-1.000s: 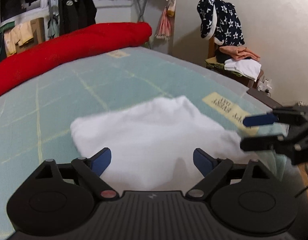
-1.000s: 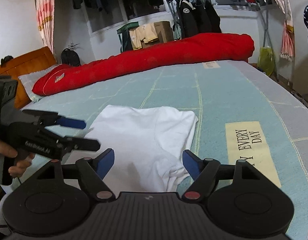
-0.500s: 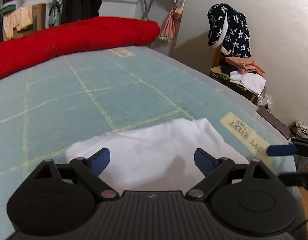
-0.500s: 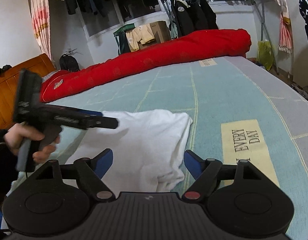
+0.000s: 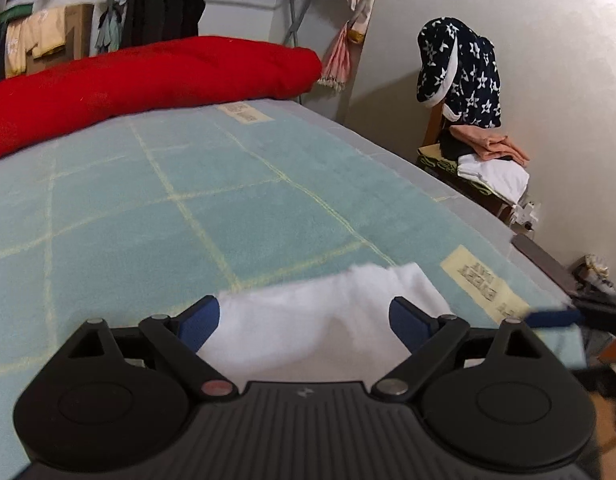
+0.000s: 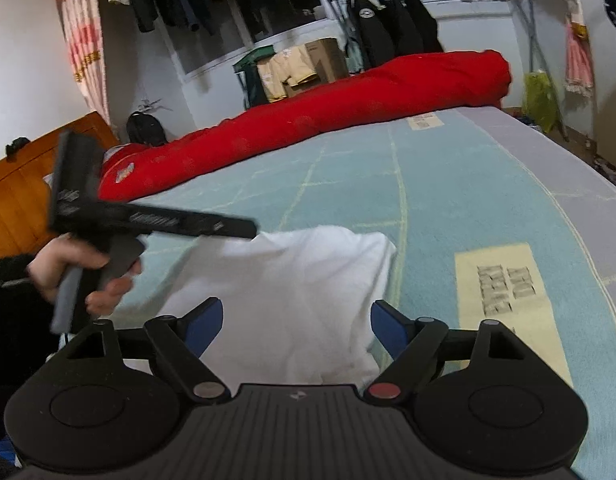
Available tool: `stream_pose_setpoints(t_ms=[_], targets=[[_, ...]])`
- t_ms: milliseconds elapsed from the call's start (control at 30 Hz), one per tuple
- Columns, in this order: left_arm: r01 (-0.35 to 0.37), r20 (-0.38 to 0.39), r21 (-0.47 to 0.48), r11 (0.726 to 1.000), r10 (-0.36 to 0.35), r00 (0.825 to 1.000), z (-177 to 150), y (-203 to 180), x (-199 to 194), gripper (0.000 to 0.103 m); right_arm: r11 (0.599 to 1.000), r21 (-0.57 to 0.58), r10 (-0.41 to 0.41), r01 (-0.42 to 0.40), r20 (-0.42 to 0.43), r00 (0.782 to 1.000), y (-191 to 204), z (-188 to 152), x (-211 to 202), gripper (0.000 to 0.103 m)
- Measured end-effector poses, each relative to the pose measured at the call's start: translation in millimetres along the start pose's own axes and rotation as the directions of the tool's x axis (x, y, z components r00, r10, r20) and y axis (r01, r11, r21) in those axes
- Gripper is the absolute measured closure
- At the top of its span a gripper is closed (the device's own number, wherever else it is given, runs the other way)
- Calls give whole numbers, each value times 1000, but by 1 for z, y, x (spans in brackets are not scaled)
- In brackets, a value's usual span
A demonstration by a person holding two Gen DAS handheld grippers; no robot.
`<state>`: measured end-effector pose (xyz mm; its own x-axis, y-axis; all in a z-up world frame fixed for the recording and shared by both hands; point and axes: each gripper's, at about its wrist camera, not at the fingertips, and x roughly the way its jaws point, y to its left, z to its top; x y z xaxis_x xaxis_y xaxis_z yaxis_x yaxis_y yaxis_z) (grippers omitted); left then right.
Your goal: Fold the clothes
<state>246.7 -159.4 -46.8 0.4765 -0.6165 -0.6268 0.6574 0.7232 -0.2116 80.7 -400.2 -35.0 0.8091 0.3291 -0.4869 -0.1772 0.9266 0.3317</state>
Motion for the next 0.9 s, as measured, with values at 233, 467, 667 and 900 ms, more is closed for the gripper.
stream_pose_setpoints(t_ms=[233, 467, 667, 900], targets=[[87, -9, -190, 978, -90, 996, -19, 17, -11, 10, 990, -43, 133, -137, -86, 987, 12, 27, 59, 13], [111, -16, -236, 965, -118, 993, -30, 20, 2, 9, 996, -5, 91, -92, -93, 992, -3, 10, 75, 16], [109, 45, -251, 962, -101, 994, -16, 21, -7, 6, 996, -70, 50, -54, -54, 997, -4, 25, 55, 13], [70, 5, -288, 955, -71, 997, -26, 20, 2, 5, 999, -54, -11, 6, -100, 995, 0, 14, 68, 11]])
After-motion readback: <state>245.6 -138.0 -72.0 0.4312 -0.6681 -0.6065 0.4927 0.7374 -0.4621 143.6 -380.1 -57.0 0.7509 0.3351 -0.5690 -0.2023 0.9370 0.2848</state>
